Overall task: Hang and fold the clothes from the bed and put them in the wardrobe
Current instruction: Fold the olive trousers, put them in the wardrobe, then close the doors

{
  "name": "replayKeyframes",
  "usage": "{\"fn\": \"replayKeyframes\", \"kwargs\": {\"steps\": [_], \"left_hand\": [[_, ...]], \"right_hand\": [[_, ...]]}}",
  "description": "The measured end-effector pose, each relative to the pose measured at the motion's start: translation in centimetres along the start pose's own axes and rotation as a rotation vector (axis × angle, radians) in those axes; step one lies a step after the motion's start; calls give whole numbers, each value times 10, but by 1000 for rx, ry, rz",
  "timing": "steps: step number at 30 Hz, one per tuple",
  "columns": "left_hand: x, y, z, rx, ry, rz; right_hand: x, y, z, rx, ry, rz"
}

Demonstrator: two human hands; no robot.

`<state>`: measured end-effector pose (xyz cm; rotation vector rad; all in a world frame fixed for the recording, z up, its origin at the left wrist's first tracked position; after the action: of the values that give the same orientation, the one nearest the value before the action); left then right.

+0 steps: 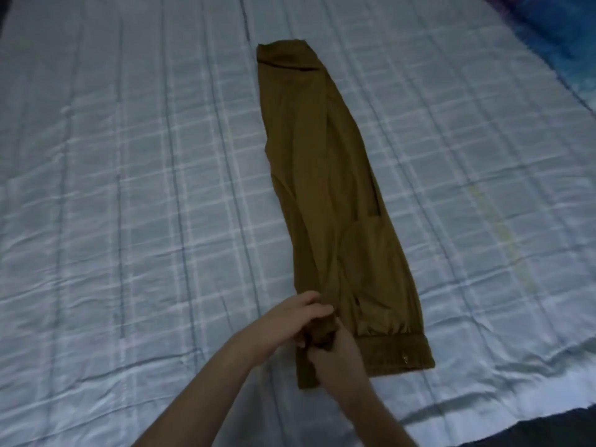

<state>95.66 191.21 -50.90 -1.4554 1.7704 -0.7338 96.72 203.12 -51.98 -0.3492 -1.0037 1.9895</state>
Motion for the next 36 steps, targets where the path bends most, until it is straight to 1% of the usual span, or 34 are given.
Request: {"fn": "replayKeyframes", "kwargs": {"steps": [1,2,3,4,6,7,9,10,11,13,14,16,18,20,22,24,25,27,28,30,34,36], "left_hand": [[-5,-2,-5,-33,-7,26],[-9,-2,-9,-83,-27,18],[-11,0,-11,-147,-45,-26],[-12,2,-8,-219,-43,-95],[-18,8,7,-346,58,-218],[-25,13,20,-382,160,-236],[-46,26,45,-439,485,-225],[-58,32,56,-460,670,-231],[-69,37,64,-464,811,-251],[-85,41,73,-431,915,-321],[-91,43,75,-435,955,-376],[-102,45,73,-497,1080,-470],[-110,48,69,-604,1196,-483],[-110,48,61,-678,1186,-411],[-97,45,52,-657,1041,-374],[-80,43,44,-630,944,-343],[-73,43,40,-636,938,-316],[-63,44,35,-651,1011,-253],[-60,46,34,-629,1050,-225],[-56,49,33,-581,1019,-181],[-52,54,34,-673,1046,-198],[-53,55,33,-689,1070,-204]], "right_hand": [[17,-2,-5,-78,98,15],[37,-6,-8,-115,205,54],[60,-11,-8,-96,293,82],[84,-15,-9,-53,346,70],[132,-16,-23,12,324,-33],[151,-12,-34,20,249,-103],[174,-4,-60,8,-4,-231],[179,-1,-70,47,-172,-275],[180,0,-77,134,-345,-300],[175,2,-86,355,-654,-310],[172,2,-88,418,-752,-279],[170,5,-90,476,-881,-231],[171,8,-91,506,-995,-212],[175,12,-92,530,-989,-170],[182,11,-87,537,-856,-143],[187,8,-78,583,-826,-175],[187,6,-74,632,-859,-191],[184,1,-67,732,-930,-183],[182,1,-65,757,-958,-164],[182,2,-63,771,-991,-140],[186,5,-62,749,-1025,-113],[186,6,-59,766,-1072,-129]]}}
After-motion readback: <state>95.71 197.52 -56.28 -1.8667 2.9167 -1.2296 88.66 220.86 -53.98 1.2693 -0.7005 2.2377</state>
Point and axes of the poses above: each hand's wrist, its own y-axis towards the middle knuckle, its own x-axis out of the back of the hand, z = x × y, the point moved 4 cm from there along y, towards the middle knuckle, and after that the axes turned 6 degrees about z, right-handed, at the moved point
